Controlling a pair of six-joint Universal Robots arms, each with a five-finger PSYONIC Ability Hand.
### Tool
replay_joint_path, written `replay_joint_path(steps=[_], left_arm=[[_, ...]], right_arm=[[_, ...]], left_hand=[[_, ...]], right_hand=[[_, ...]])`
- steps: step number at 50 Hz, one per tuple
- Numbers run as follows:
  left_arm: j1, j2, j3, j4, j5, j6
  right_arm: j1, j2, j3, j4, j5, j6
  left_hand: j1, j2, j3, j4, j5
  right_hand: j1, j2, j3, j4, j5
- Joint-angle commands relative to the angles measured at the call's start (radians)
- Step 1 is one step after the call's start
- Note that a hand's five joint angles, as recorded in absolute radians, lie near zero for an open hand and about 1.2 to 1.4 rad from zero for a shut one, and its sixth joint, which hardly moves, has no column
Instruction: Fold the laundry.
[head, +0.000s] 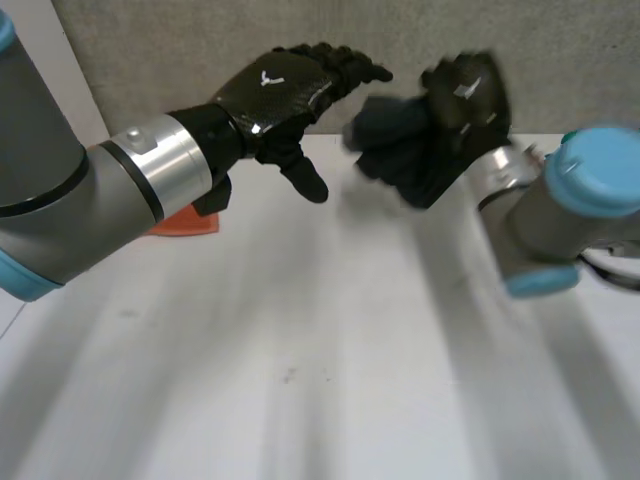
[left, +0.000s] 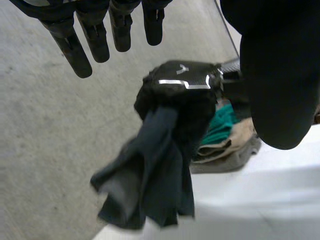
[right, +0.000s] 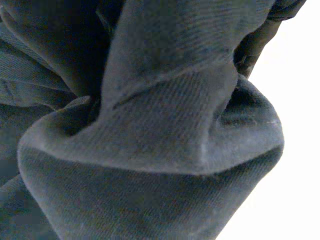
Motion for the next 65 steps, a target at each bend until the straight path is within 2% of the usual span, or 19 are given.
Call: replay_joint_path(steps=[1, 6, 11, 13, 16, 17, 21, 29, 36, 46, 50, 54, 55, 56, 59, 65], left_arm=[[-0.004, 0.01, -0.002, 0.008, -0.002, -0.017], [-0.012, 0.008, -0.013, 0.008, -0.002, -0.015], [-0.014, 0.007, -0.014, 0.008, -0.002, -0.014], [-0.014, 0.005, -0.014, 0.008, -0.002, -0.014], [-0.014, 0.002, -0.016, 0.008, -0.004, -0.014], [-0.014, 0.002, -0.019, 0.008, -0.002, -0.014], [-0.014, 0.003, -0.037, 0.008, -0.004, -0.011], [-0.018, 0.007, -0.065, 0.008, -0.004, -0.007], [-0.018, 0.007, -0.065, 0.008, -0.008, -0.007], [-0.02, 0.019, -0.076, 0.008, -0.01, -0.007], [-0.018, 0.031, -0.077, 0.008, -0.008, -0.007], [-0.02, 0.031, -0.079, 0.008, -0.008, -0.007], [-0.02, 0.031, -0.079, 0.008, -0.008, -0.007], [-0.02, 0.031, -0.08, 0.008, -0.008, -0.009], [-0.02, 0.03, -0.082, 0.008, -0.008, -0.007], [-0.02, 0.036, -0.08, 0.008, -0.002, -0.009]], right_arm=[[-0.186, 0.007, -0.161, -0.005, -0.119, 0.123], [-0.387, 0.051, -0.25, -0.007, -0.224, 0.229], [-0.51, 0.123, -0.334, -0.012, -0.298, 0.292], [-0.568, 0.201, -0.395, -0.025, -0.339, 0.335], [-0.61, 0.28, -0.442, -0.059, -0.411, 0.401], [-0.633, 0.325, -0.458, -0.086, -0.471, 0.448], [-0.701, 0.404, -0.445, -0.181, -0.585, 0.545], [-0.811, 0.461, -0.353, -0.285, -0.695, 0.591], [-0.835, 0.446, -0.298, -0.292, -0.803, 0.59], [-0.889, 0.34, -0.183, -0.337, -0.832, 0.598], [-0.892, 0.347, -0.176, -0.357, -0.843, 0.616], [-0.889, 0.36, -0.169, -0.345, -0.817, 0.618], [-0.886, 0.355, -0.164, -0.338, -0.806, 0.618], [-0.883, 0.346, -0.155, -0.311, -0.779, 0.616], [-0.883, 0.312, -0.132, -0.237, -0.743, 0.61], [-0.9, 0.107, -0.054, -0.052, -0.723, 0.509]], left_hand=[[0.022, -0.003, -0.001, -0.012, -0.03], [0.022, -0.003, -0.001, -0.012, -0.03], [0.022, -0.003, -0.001, -0.012, -0.03], [0.025, 0.0, 0.001, -0.009, -0.027], [0.025, 0.0, 0.001, -0.009, -0.027], [0.025, 0.0, 0.001, -0.009, -0.027], [0.027, 0.003, 0.004, -0.006, -0.025], [0.027, 0.003, 0.004, -0.006, -0.025], [0.027, 0.003, 0.004, -0.006, -0.025], [0.027, 0.003, 0.004, -0.006, -0.025], [0.027, 0.003, 0.004, -0.006, -0.025], [0.027, 0.003, 0.004, -0.006, -0.025], [0.027, 0.003, 0.004, -0.006, -0.025], [0.027, 0.003, 0.004, -0.006, -0.025], [0.027, 0.003, 0.004, -0.006, -0.025], [0.027, 0.003, 0.004, -0.006, -0.025]], right_hand=[[0.362, 0.246, 0.249, 0.199, 0.302], [0.362, 0.246, 0.249, 0.199, 0.302], [0.362, 0.246, 0.249, 0.199, 0.302], [0.362, 0.246, 0.249, 0.199, 0.302], [0.362, 0.246, 0.249, 0.199, 0.302], [0.362, 0.246, 0.249, 0.199, 0.302], [0.362, 0.246, 0.249, 0.199, 0.302], [0.362, 0.246, 0.249, 0.199, 0.302], [0.362, 0.246, 0.249, 0.199, 0.302], [0.362, 0.246, 0.249, 0.199, 0.302], [0.362, 0.246, 0.249, 0.199, 0.302], [0.362, 0.246, 0.249, 0.199, 0.302], [0.279, 0.163, 0.166, 0.116, 0.219], [-0.135, -0.251, -0.248, -0.298, -0.195], [-0.835, -0.951, -0.949, -0.999, -0.895], [-0.859, -0.976, -0.973, -1.023, -0.919]])
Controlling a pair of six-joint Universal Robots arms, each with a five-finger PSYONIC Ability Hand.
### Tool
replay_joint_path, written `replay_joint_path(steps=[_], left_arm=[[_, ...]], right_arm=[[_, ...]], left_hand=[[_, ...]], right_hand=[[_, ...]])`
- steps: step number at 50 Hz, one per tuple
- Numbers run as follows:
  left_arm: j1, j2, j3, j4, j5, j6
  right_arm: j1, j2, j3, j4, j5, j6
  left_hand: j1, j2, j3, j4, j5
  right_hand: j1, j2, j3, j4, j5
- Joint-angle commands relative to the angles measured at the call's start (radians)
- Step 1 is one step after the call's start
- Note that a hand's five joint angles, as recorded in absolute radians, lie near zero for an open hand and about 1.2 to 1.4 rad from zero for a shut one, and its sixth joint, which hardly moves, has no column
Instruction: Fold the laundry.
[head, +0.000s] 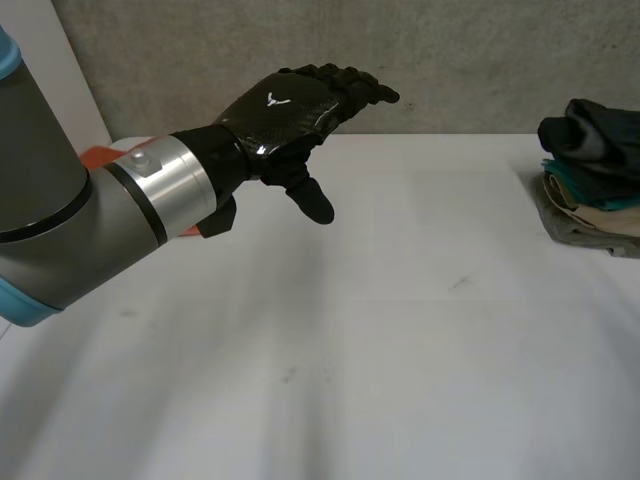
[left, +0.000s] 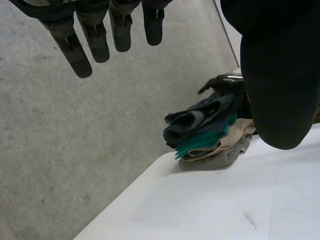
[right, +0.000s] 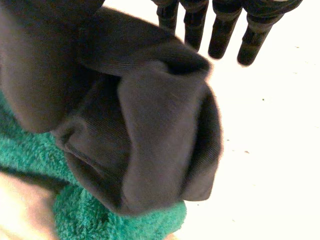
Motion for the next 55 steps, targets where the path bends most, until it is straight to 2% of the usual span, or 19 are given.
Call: replay_joint_path(steps=[1, 9, 12, 17, 18, 20, 23, 28, 31, 32, 35, 36, 39, 40, 43, 44, 47, 51, 55], left_arm=[[-0.002, 0.004, 0.001, 0.0, 0.006, -0.001], [-0.02, 0.026, 0.002, 0.002, 0.009, -0.006], [-0.031, 0.032, 0.001, 0.002, 0.01, -0.007], [-0.043, 0.039, 0.002, 0.002, 0.012, -0.007], [-0.045, 0.05, 0.002, 0.003, 0.012, -0.007], [-0.045, 0.062, 0.004, 0.005, 0.012, -0.009], [-0.043, 0.082, 0.005, 0.008, 0.009, -0.012], [-0.034, 0.11, 0.013, 0.024, -0.01, -0.015], [-0.019, 0.136, 0.016, 0.032, -0.08, -0.026], [-0.003, 0.145, 0.016, 0.037, -0.135, -0.023], [0.033, 0.15, 0.016, 0.052, -0.236, -0.008], [0.078, 0.145, 0.015, 0.069, -0.302, 0.009], [0.17, 0.125, 0.015, 0.089, -0.39, 0.072], [0.22, 0.093, 0.015, 0.092, -0.422, 0.142], [0.291, 0.015, 0.021, 0.094, -0.432, 0.283], [0.328, -0.05, 0.027, 0.097, -0.435, 0.389], [0.395, -0.19, 0.053, 0.1, -0.43, 0.552], [0.457, -0.386, 0.131, 0.101, -0.421, 0.678], [0.507, -0.52, 0.189, 0.1, -0.337, 0.698]], right_arm=[[-0.02, -0.2, 0.082, 0.201, 0.037, -0.11], [-0.149, -0.368, 0.126, 0.474, 0.047, -0.311], [-0.203, -0.415, 0.107, 0.587, 0.092, -0.421], [-0.235, -0.476, 0.044, 0.703, 0.309, -0.587], [-0.23, -0.496, 0.028, 0.709, 0.39, -0.633], [-0.217, -0.515, 0.029, 0.707, 0.458, -0.668], [-0.094, -0.558, 0.033, 0.678, 0.546, -0.688], [0.17, -0.659, 0.136, 0.547, 0.534, -0.682], [0.314, -0.717, 0.257, 0.45, 0.48, -0.682], [0.393, -0.748, 0.321, 0.406, 0.433, -0.681], [0.504, -0.78, 0.424, 0.364, 0.35, -0.682], [0.568, -0.788, 0.488, 0.343, 0.304, -0.684], [0.647, -0.783, 0.569, 0.347, 0.259, -0.687], [0.691, -0.782, 0.616, 0.356, 0.254, -0.696], [0.741, -0.764, 0.662, 0.385, 0.271, -0.697], [0.768, -0.735, 0.681, 0.416, 0.302, -0.705], [0.808, -0.67, 0.696, 0.486, 0.383, -0.748], [0.827, -0.622, 0.714, 0.548, 0.473, -0.829], [0.813, -0.615, 0.757, 0.552, 0.501, -0.871]], left_hand=[[0.024, 0.0, 0.001, -0.009, -0.027], [0.024, 0.0, 0.001, -0.009, -0.027], [0.021, -0.003, -0.001, -0.012, -0.03], [0.018, -0.006, -0.004, -0.015, -0.033], [0.018, -0.006, -0.004, -0.015, -0.033], [0.018, -0.006, -0.004, -0.015, -0.033], [0.015, -0.009, -0.007, -0.018, -0.036], [0.021, -0.003, -0.001, -0.012, -0.03], [0.018, -0.006, -0.004, -0.015, -0.033], [0.021, -0.003, -0.002, -0.012, -0.03], [0.021, -0.003, -0.001, -0.012, -0.03], [0.021, -0.003, -0.001, -0.012, -0.03], [0.021, -0.003, -0.001, -0.012, -0.03], [0.018, -0.006, -0.004, -0.015, -0.033], [0.015, -0.009, -0.007, -0.018, -0.036], [0.015, -0.009, -0.007, -0.018, -0.036], [0.013, -0.012, -0.01, -0.021, -0.039], [0.015, -0.009, -0.007, -0.018, -0.036], [0.021, -0.003, -0.002, -0.012, -0.03]], right_hand=[[-0.1, -0.131, -0.156, -0.157, -0.142], [-0.1, -0.131, -0.156, -0.157, -0.142], [-0.1, -0.131, -0.156, -0.157, -0.142], [-0.1, -0.131, -0.156, -0.157, -0.142], [-0.1, -0.131, -0.156, -0.157, -0.142], [-0.1, -0.131, -0.156, -0.157, -0.142], [-0.1, -0.131, -0.156, -0.157, -0.142], [-0.1, -0.131, -0.156, -0.157, -0.142], [-0.1, -0.131, -0.156, -0.157, -0.142], [-0.1, -0.131, -0.156, -0.157, -0.142], [-0.1, -0.131, -0.156, -0.157, -0.142], [-0.1, -0.131, -0.156, -0.157, -0.142], [-0.1, -0.131, -0.156, -0.157, -0.142], [-0.1, -0.131, -0.156, -0.157, -0.142], [-0.1, -0.131, -0.156, -0.157, -0.142], [-0.1, -0.131, -0.156, -0.157, -0.142], [-0.1, -0.131, -0.156, -0.157, -0.142], [-0.1, -0.131, -0.156, -0.157, -0.142], [-0.1, -0.131, -0.156, -0.157, -0.142]])
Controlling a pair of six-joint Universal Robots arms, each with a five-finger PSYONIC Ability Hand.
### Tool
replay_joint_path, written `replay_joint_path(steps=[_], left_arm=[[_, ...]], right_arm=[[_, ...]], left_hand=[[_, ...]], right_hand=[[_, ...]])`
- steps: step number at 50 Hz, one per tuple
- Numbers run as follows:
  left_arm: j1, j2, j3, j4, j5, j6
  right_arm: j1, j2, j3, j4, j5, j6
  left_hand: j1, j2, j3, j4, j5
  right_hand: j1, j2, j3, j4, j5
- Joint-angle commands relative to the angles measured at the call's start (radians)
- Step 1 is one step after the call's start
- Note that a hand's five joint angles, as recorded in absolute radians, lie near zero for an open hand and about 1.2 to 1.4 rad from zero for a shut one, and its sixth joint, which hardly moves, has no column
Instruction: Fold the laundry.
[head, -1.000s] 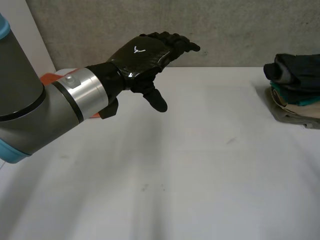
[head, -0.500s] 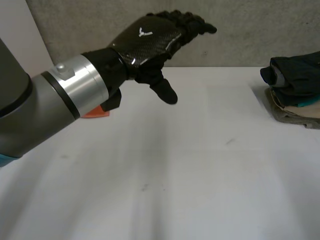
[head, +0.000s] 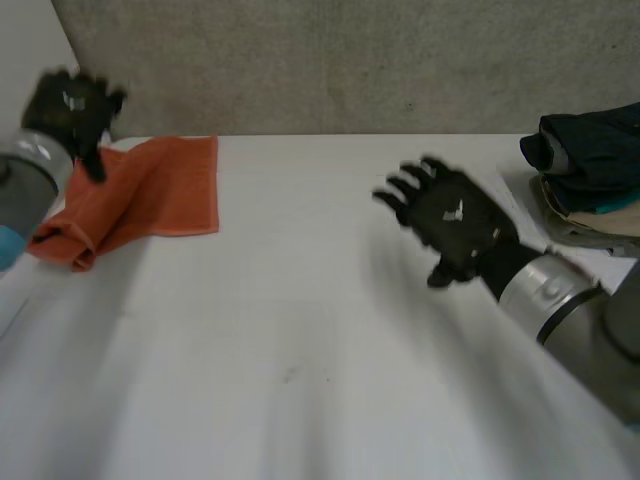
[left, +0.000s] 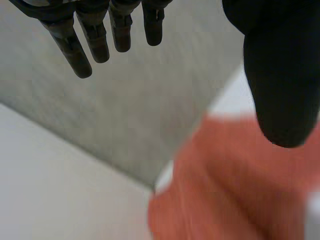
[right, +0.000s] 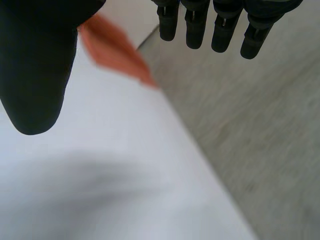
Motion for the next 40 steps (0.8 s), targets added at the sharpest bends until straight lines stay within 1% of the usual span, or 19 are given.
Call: replay_joint_path(steps=[1, 4, 5, 9, 10, 11, 13, 15, 17, 18, 20, 24, 26, 28, 30, 34, 37, 38, 40], left_arm=[[0.1, -0.281, 0.114, -0.003, 0.122, 0.117], [0.134, -0.315, 0.125, 0.0, 0.174, 0.115], [0.139, -0.324, 0.127, 0.001, 0.176, 0.115], [0.145, -0.364, 0.144, 0.006, 0.162, 0.121], [0.145, -0.37, 0.148, 0.009, 0.158, 0.123], [0.146, -0.379, 0.156, 0.013, 0.147, 0.125], [0.146, -0.388, 0.16, 0.024, 0.136, 0.125], [0.148, -0.401, 0.165, 0.055, 0.124, 0.125], [0.148, -0.408, 0.167, 0.091, 0.113, 0.125], [0.148, -0.414, 0.167, 0.137, 0.093, 0.125], [0.148, -0.416, 0.165, 0.19, 0.066, 0.125], [0.148, -0.419, 0.16, 0.335, -0.013, 0.128], [0.148, -0.419, 0.162, 0.412, -0.033, 0.128], [0.148, -0.411, 0.159, 0.444, -0.033, 0.128], [0.142, -0.404, 0.154, 0.435, -0.033, 0.128], [0.116, -0.358, 0.122, 0.359, -0.031, 0.108], [0.058, -0.22, 0.056, 0.305, -0.011, 0.028], [0.029, -0.16, 0.024, 0.303, 0.0, -0.03], [0.005, -0.103, 0.0, 0.313, 0.01, -0.098]], right_arm=[[-0.004, 0.049, 0.052, 0.056, 0.103, -0.096], [-0.003, 0.051, 0.076, 0.047, 0.102, -0.096], [-0.003, 0.049, 0.083, 0.042, 0.102, -0.096], [-0.003, 0.051, 0.102, 0.008, 0.103, -0.096], [-0.003, 0.051, 0.103, 0.002, 0.103, -0.096], [-0.004, 0.051, 0.104, -0.008, 0.105, -0.096], [-0.004, 0.051, 0.104, -0.012, 0.106, -0.096], [-0.004, 0.051, 0.104, -0.013, 0.105, -0.093], [-0.004, 0.051, 0.104, -0.013, 0.103, -0.093], [-0.004, 0.051, 0.106, -0.013, 0.105, -0.093], [-0.006, 0.051, 0.106, -0.013, 0.105, -0.093], [-0.01, 0.051, 0.107, -0.013, 0.106, -0.093], [-0.01, 0.051, 0.109, -0.013, 0.106, -0.093], [-0.012, 0.051, 0.112, -0.015, 0.108, -0.093], [-0.015, 0.051, 0.113, -0.015, 0.109, -0.093], [-0.036, 0.049, 0.115, -0.018, 0.111, -0.093], [-0.041, 0.049, 0.11, -0.019, 0.112, -0.092], [-0.041, 0.049, 0.106, -0.019, 0.112, -0.092], [-0.046, 0.046, 0.106, -0.018, 0.114, -0.092]], left_hand=[[0.025, 0.0, 0.001, -0.009, -0.027], [0.037, 0.012, 0.013, 0.002, -0.016], [0.04, 0.014, 0.016, 0.005, -0.013], [0.084, 0.058, 0.06, 0.049, 0.031], [0.125, 0.099, 0.101, 0.09, 0.072], [0.224, 0.198, 0.2, 0.189, 0.171], [0.307, 0.281, 0.283, 0.272, 0.254], [0.649, 0.624, 0.625, 0.615, 0.596], [0.888, 0.862, 0.863, 0.853, 0.835], [1.083, 1.058, 1.059, 1.049, 1.03], [1.228, 1.203, 1.204, 1.194, 1.175], [1.229, 1.203, 1.205, 1.194, 1.176], [1.229, 1.203, 1.205, 1.194, 1.176], [1.229, 1.203, 1.205, 1.194, 1.176], [1.229, 1.203, 1.205, 1.194, 1.176], [1.229, 1.203, 1.205, 1.194, 1.176], [1.229, 1.203, 1.205, 1.194, 1.176], [1.229, 1.203, 1.205, 1.194, 1.176], [1.229, 1.203, 1.205, 1.194, 1.176]], right_hand=[[-0.051, -0.03, -0.031, -0.035, -0.046], [-0.051, -0.03, -0.031, -0.035, -0.046], [-0.051, -0.03, -0.031, -0.035, -0.046], [-0.051, -0.03, -0.031, -0.035, -0.046], [-0.051, -0.03, -0.031, -0.035, -0.046], [-0.051, -0.03, -0.031, -0.035, -0.046], [-0.051, -0.03, -0.031, -0.035, -0.046], [-0.051, -0.03, -0.031, -0.035, -0.046], [-0.051, -0.03, -0.031, -0.035, -0.046], [-0.051, -0.03, -0.031, -0.035, -0.046], [-0.051, -0.03, -0.031, -0.035, -0.046], [-0.051, -0.03, -0.031, -0.035, -0.046], [-0.051, -0.03, -0.031, -0.035, -0.046], [-0.051, -0.03, -0.031, -0.035, -0.046], [-0.051, -0.03, -0.031, -0.035, -0.046], [-0.051, -0.03, -0.031, -0.035, -0.046], [-0.051, -0.03, -0.031, -0.035, -0.046], [-0.051, -0.03, -0.031, -0.035, -0.046], [-0.051, -0.03, -0.031, -0.035, -0.046]])
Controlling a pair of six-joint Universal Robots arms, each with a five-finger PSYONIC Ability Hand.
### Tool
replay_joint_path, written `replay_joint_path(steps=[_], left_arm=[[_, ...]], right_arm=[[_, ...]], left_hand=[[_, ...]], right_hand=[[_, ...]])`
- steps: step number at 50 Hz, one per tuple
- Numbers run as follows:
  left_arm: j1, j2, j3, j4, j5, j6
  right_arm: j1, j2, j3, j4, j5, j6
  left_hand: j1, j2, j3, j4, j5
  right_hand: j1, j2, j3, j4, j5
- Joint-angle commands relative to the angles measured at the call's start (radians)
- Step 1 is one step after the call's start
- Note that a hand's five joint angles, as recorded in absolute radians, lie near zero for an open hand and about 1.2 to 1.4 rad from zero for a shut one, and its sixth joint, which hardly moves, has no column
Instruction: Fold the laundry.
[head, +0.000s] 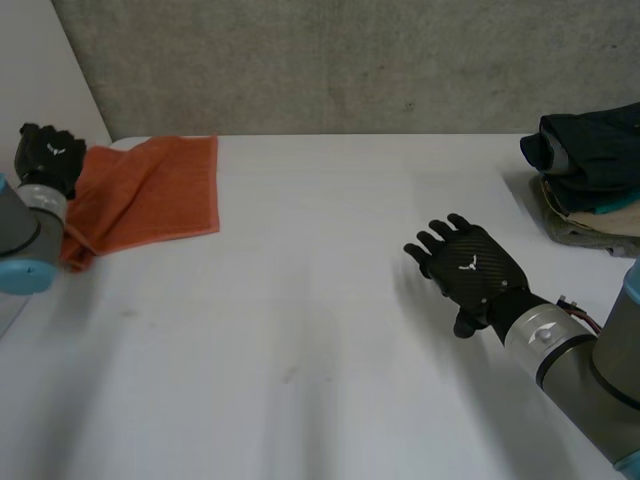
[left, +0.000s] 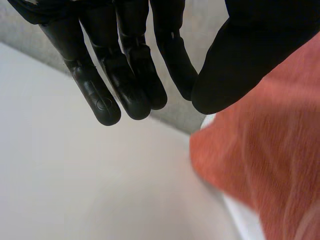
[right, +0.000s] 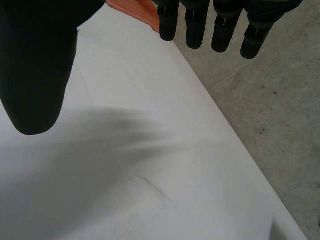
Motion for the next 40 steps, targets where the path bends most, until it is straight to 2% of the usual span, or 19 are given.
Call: replay_joint_path(steps=[1, 3, 6, 7, 11, 17, 24, 29, 30, 34, 35, 36, 40], left_arm=[[-0.112, 0.283, -0.125, -0.063, 0.036, -0.255], [-0.105, 0.299, -0.114, -0.06, 0.03, -0.301], [-0.102, 0.279, -0.113, -0.062, 0.013, -0.291], [-0.095, 0.262, -0.106, -0.065, -0.006, -0.269], [-0.042, 0.21, -0.1, -0.074, -0.057, -0.188], [0.027, 0.088, -0.067, -0.101, -0.062, -0.087], [0.052, -0.034, -0.002, -0.134, -0.06, -0.047], [0.063, -0.094, 0.045, -0.137, -0.059, -0.04], [0.064, -0.098, 0.052, -0.137, -0.059, -0.04], [0.069, -0.124, 0.075, -0.152, -0.051, -0.04], [0.064, -0.126, 0.075, -0.157, -0.045, -0.04], [0.06, -0.126, 0.073, -0.157, -0.045, -0.039], [0.024, -0.106, 0.05, -0.149, -0.059, -0.04]], right_arm=[[-0.014, -0.004, -0.008, -0.001, 0.003, 0.001], [-0.014, -0.004, -0.005, 0.001, 0.005, 0.001], [-0.014, -0.004, 0.0, 0.001, 0.005, 0.001], [-0.014, -0.004, 0.0, 0.004, 0.003, 0.001], [-0.014, -0.004, 0.0, 0.002, 0.002, 0.001], [-0.014, -0.002, -0.002, 0.002, 0.0, 0.001], [-0.016, -0.001, -0.001, 0.001, 0.0, 0.001], [-0.017, -0.001, -0.002, -0.001, 0.002, 0.001], [-0.017, -0.001, -0.002, -0.001, 0.002, 0.001], [-0.017, 0.001, -0.002, -0.001, 0.003, 0.001], [-0.017, 0.001, -0.002, -0.001, 0.002, 0.0], [-0.017, 0.001, -0.002, -0.001, 0.003, 0.001], [-0.022, -0.001, -0.003, -0.001, 0.003, 0.001]], left_hand=[[0.246, 0.204, 0.207, 0.2, 0.243], [0.2, 0.158, 0.161, 0.154, 0.197], [-0.814, -0.855, -0.852, -0.859, -0.816], [-0.968, -1.01, -1.006, -1.014, -0.97], [-0.943, -0.985, -0.981, -0.989, -0.946], [-0.908, -0.949, -0.946, -0.954, -0.91], [-0.87, -0.911, -0.908, -0.915, -0.872], [-0.747, -0.788, -0.785, -0.792, -0.749], [-0.706, -0.747, -0.744, -0.751, -0.708], [-0.295, -0.337, -0.333, -0.341, -0.298], [0.023, -0.019, -0.016, -0.023, 0.02], [0.223, 0.182, 0.185, 0.178, 0.221], [0.246, 0.204, 0.207, 0.2, 0.243]], right_hand=[[-0.051, -0.03, -0.031, -0.035, -0.046], [-0.051, -0.03, -0.031, -0.035, -0.046], [-0.051, -0.03, -0.031, -0.035, -0.046], [-0.051, -0.03, -0.031, -0.035, -0.046], [-0.051, -0.03, -0.031, -0.035, -0.046], [-0.051, -0.03, -0.031, -0.035, -0.046], [-0.051, -0.03, -0.031, -0.035, -0.046], [-0.051, -0.03, -0.031, -0.035, -0.046], [-0.051, -0.03, -0.031, -0.035, -0.046], [-0.051, -0.03, -0.031, -0.035, -0.046], [-0.051, -0.03, -0.031, -0.035, -0.046], [-0.051, -0.03, -0.031, -0.035, -0.046], [-0.051, -0.03, -0.031, -0.035, -0.046]])
